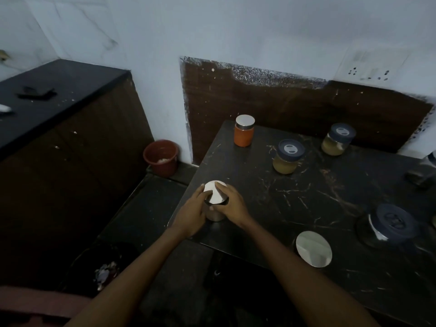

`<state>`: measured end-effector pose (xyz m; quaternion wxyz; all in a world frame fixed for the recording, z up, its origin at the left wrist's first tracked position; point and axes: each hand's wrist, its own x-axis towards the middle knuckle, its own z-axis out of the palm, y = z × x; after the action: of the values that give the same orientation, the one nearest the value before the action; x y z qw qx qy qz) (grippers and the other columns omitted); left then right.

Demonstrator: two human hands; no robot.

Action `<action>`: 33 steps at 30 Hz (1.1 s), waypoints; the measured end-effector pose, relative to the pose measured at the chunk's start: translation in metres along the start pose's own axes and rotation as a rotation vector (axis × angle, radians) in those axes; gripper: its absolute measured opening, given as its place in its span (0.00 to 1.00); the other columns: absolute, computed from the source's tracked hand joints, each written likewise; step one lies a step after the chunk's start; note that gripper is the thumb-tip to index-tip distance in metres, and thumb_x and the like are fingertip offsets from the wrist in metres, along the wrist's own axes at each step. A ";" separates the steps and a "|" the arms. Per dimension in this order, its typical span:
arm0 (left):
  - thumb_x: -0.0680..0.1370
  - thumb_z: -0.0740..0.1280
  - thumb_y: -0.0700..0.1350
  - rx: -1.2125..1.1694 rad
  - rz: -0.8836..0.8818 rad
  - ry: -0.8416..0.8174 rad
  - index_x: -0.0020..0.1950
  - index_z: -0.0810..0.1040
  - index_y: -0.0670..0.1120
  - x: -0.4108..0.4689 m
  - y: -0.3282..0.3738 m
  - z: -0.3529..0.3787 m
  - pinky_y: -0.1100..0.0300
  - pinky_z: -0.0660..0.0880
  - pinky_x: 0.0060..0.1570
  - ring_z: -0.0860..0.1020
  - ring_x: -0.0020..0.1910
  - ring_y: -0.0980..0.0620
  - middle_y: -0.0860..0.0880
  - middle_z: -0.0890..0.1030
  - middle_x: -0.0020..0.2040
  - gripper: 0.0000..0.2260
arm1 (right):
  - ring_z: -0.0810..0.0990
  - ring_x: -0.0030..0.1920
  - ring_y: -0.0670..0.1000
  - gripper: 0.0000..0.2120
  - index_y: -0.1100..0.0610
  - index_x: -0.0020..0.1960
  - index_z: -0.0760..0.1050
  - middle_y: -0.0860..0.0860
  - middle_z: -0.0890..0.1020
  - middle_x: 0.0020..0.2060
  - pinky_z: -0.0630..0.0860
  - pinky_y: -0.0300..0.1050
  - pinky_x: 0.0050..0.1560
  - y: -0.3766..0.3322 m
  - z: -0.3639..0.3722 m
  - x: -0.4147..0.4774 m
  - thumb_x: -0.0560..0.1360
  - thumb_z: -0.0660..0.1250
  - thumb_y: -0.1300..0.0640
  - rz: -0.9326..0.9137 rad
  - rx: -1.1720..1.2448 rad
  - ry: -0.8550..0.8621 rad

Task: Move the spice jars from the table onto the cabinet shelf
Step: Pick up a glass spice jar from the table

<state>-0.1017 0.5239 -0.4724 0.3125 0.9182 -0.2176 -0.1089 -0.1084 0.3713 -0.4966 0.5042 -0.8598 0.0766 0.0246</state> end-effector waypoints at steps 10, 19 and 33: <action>0.72 0.70 0.38 0.052 0.262 -0.086 0.74 0.36 0.56 0.007 0.030 -0.029 0.41 0.60 0.71 0.46 0.73 0.56 0.59 0.31 0.73 0.48 | 0.69 0.63 0.46 0.28 0.53 0.67 0.70 0.52 0.72 0.66 0.69 0.39 0.58 -0.040 -0.066 -0.010 0.69 0.73 0.56 -0.032 0.185 -0.026; 0.66 0.76 0.54 0.195 0.531 -0.114 0.71 0.26 0.57 0.003 0.074 -0.041 0.44 0.53 0.73 0.44 0.75 0.56 0.58 0.28 0.73 0.59 | 0.76 0.58 0.50 0.18 0.46 0.64 0.70 0.51 0.74 0.62 0.79 0.46 0.47 -0.063 -0.135 -0.044 0.74 0.65 0.49 -0.002 0.249 -0.130; 0.64 0.72 0.62 0.077 0.561 -0.051 0.75 0.38 0.56 0.001 0.096 -0.046 0.56 0.67 0.65 0.55 0.71 0.55 0.52 0.43 0.75 0.53 | 0.68 0.63 0.48 0.36 0.40 0.73 0.51 0.49 0.57 0.74 0.75 0.53 0.59 -0.063 -0.158 -0.073 0.72 0.66 0.45 0.005 0.266 -0.196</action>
<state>-0.1173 0.4800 -0.3771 0.2896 0.8302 -0.4753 -0.0330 -0.1757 0.2716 -0.3558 0.6188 -0.7786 0.0316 0.0993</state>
